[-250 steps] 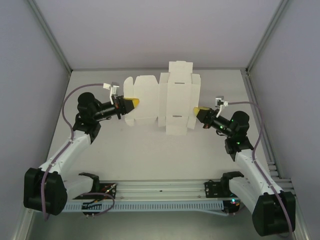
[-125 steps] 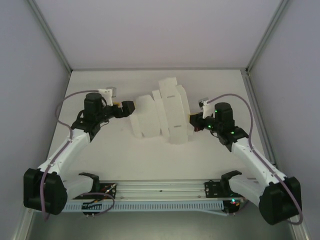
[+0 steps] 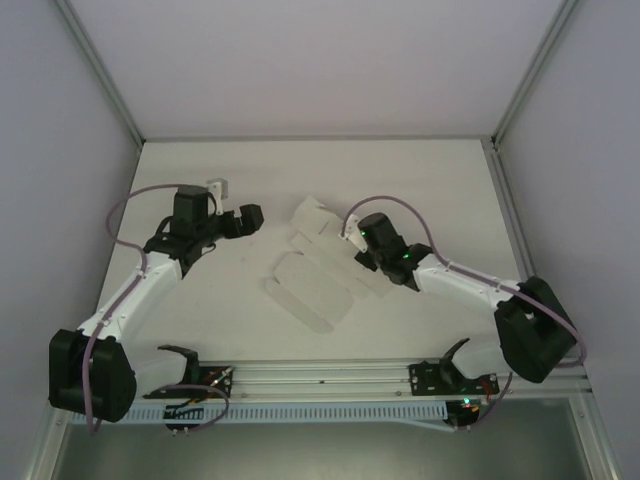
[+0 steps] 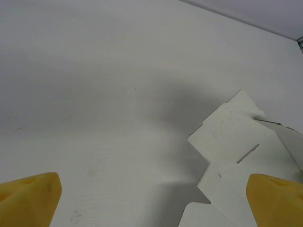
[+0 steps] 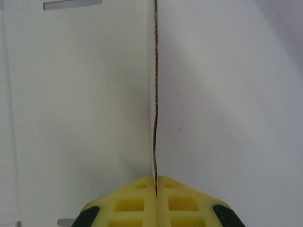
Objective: Assemble paper box
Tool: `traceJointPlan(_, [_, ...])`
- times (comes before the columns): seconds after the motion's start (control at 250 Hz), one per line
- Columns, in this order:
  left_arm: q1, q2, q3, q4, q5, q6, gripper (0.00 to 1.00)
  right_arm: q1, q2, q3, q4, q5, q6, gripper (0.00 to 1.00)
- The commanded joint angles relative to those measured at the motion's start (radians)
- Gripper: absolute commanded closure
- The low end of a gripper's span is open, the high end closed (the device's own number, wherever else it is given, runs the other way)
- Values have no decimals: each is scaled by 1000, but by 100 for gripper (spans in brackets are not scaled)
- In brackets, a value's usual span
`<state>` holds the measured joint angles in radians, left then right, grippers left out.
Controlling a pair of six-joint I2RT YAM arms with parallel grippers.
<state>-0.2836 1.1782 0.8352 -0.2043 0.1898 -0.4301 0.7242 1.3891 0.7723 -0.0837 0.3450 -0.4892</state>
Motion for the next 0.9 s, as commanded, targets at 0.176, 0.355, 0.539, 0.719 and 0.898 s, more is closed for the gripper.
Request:
traceJointPlan(0.176, [-4, 37, 8, -11, 4, 20, 0, 158, 134, -89, 597, 312, -661, 100])
traceJointPlan(0.355, [-8, 119, 48, 25, 20, 43, 0, 176, 165, -98, 658, 238, -656, 100])
traceJointPlan(0.539, [-30, 224, 82, 67, 40, 75, 0, 176, 169, -96, 685, 199, -632, 100])
traceJointPlan(0.719, [-73, 340, 123, 85, 43, 97, 0, 177, 146, -79, 604, 166, -591, 100])
traceJointPlan(0.898, [-143, 416, 147, 120, 11, 85, 0, 175, 151, -73, 610, 167, -548, 100])
